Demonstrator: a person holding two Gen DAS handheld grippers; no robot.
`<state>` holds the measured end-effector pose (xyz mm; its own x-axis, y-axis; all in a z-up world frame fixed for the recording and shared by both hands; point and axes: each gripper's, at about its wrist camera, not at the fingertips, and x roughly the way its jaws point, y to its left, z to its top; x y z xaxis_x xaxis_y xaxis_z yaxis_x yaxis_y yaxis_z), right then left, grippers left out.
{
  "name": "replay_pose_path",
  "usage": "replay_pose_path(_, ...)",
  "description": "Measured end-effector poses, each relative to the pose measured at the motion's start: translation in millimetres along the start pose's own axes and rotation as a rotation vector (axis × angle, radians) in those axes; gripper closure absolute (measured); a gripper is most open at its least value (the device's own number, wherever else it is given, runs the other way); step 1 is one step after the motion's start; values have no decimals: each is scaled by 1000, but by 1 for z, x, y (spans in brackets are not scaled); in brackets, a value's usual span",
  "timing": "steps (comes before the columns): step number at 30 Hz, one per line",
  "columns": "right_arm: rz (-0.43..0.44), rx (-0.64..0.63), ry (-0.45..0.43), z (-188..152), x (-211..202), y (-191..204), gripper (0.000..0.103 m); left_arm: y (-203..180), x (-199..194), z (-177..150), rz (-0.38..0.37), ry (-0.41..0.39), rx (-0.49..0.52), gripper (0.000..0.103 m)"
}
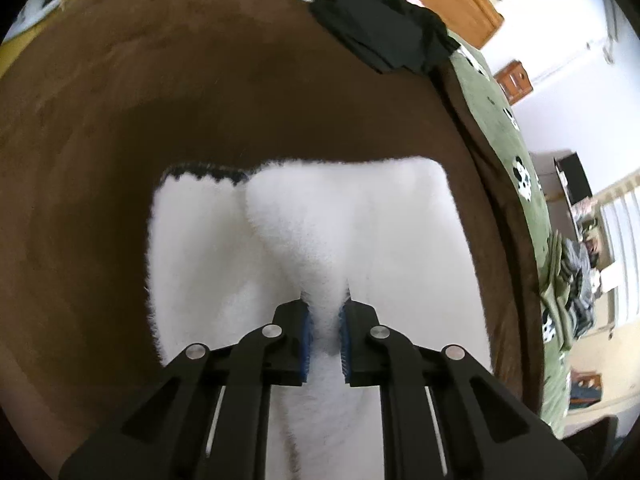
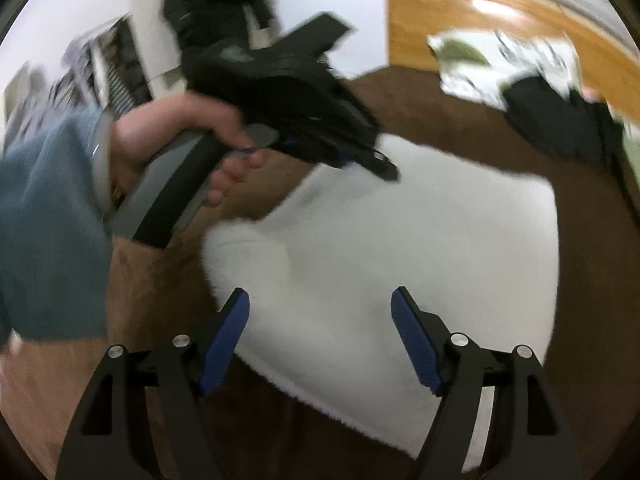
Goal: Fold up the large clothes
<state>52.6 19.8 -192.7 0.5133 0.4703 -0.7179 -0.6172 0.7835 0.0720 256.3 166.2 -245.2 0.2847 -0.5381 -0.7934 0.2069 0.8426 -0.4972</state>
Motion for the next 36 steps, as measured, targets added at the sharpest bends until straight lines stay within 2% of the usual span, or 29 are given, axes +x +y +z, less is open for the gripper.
replay_pose_path(3,27,-133,-17,3,0,24,44,-2,-4,3,-18,8,4,89)
replay_pose_path(6,20,-269,-29,5,6,47,46,-1,-4,7,-10,43,10,89)
replay_pose_path(8,-3,-362,-20,7,18,60,62,1,-6,7,-2,59,19,89)
replay_pose_path(9,-9,-390,-4,7,24,63,77,-1,-6,8,5,66,25,89)
replay_pose_path(11,5,-441,49,6,38,70,84,0,-7,8,21,74,32,89)
replay_pose_path(14,32,-435,50,8,36,72,86,-2,-10,8,44,82,51,90)
replay_pose_path(20,45,-518,53,10,29,88,86,1,-27,-1,110,60,89,90)
replay_pose_path(24,73,-529,96,3,45,100,85,23,-30,-12,179,66,71,89)
replay_pose_path(26,91,-513,148,-3,63,105,81,33,-27,-16,201,72,57,89)
replay_pose_path(28,99,-484,178,-6,74,103,75,42,-22,-18,204,70,43,89)
replay_pose_path(36,129,-410,186,-9,84,90,73,52,-13,-16,176,85,48,88)
